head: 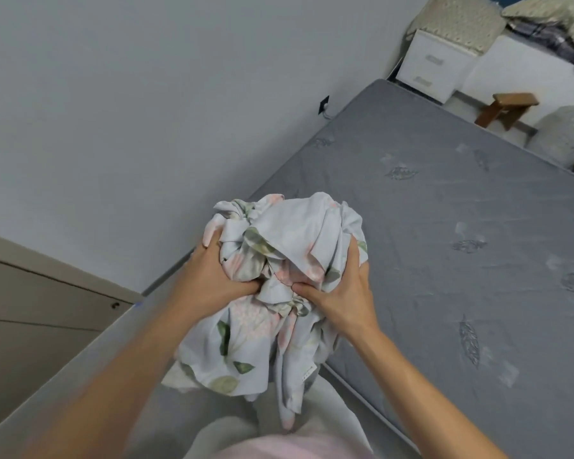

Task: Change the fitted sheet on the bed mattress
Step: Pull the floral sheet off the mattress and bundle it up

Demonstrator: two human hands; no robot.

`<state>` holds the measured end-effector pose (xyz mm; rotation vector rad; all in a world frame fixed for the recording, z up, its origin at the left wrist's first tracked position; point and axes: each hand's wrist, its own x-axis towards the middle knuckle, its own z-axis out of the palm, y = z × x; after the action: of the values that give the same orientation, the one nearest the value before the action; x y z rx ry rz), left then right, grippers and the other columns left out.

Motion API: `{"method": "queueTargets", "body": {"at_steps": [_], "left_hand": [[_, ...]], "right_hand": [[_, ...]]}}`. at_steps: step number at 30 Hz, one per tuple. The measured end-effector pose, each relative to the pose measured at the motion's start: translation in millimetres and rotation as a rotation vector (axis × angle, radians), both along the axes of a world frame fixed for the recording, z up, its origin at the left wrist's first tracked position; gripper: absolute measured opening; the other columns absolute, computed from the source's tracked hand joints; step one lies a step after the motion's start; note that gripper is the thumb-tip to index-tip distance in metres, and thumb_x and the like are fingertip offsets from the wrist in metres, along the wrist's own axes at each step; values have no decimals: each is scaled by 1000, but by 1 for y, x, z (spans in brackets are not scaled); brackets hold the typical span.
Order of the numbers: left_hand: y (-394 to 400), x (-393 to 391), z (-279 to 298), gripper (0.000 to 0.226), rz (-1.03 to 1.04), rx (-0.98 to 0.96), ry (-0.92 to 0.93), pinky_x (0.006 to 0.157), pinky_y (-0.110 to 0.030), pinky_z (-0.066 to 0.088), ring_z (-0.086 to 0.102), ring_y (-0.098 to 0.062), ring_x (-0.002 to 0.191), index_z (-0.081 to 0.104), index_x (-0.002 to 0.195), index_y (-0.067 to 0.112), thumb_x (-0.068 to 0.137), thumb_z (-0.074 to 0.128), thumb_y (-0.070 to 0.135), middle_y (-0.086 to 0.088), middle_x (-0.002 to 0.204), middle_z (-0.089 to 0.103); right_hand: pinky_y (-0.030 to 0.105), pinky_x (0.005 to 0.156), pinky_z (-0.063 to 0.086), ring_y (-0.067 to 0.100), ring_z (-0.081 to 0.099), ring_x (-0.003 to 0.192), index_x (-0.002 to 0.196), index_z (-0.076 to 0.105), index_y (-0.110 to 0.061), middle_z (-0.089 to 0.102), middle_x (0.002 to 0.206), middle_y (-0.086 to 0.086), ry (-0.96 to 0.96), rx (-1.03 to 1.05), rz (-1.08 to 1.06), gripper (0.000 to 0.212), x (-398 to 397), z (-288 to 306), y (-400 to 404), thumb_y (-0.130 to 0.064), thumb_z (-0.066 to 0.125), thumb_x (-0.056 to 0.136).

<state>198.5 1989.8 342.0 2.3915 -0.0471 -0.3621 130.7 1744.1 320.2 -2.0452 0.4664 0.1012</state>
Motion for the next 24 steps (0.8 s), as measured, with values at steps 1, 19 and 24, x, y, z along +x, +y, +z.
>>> {"method": "queueTargets", "body": {"at_steps": [1, 19, 24], "left_hand": [[4, 18, 2, 117, -1, -2, 3, 97, -47, 54, 60, -23, 119, 28, 152, 53, 53, 90, 62, 11, 140, 55], [34, 360, -23, 126, -502, -35, -15, 99, -45, 53, 58, -18, 126, 20, 156, 52, 53, 92, 61, 20, 156, 41], [11, 418, -18, 119, -719, 3, 1, 96, -39, 51, 58, -19, 124, 22, 155, 50, 59, 93, 54, 21, 157, 38]], "right_hand": [[46, 113, 44, 28, 40, 148, 163, 2, -48, 24, 163, -4, 11, -4, 7, 141, 20, 1, 4, -66, 94, 58], [52, 105, 50, 29, 48, 139, 161, 11, -48, 34, 157, -1, 22, -50, -504, 132, 252, -16, 95, -64, 94, 59], [52, 107, 49, 30, 44, 143, 161, 10, -49, 30, 162, 0, 56, -28, -705, 132, 277, -24, 114, -68, 93, 59]]}}
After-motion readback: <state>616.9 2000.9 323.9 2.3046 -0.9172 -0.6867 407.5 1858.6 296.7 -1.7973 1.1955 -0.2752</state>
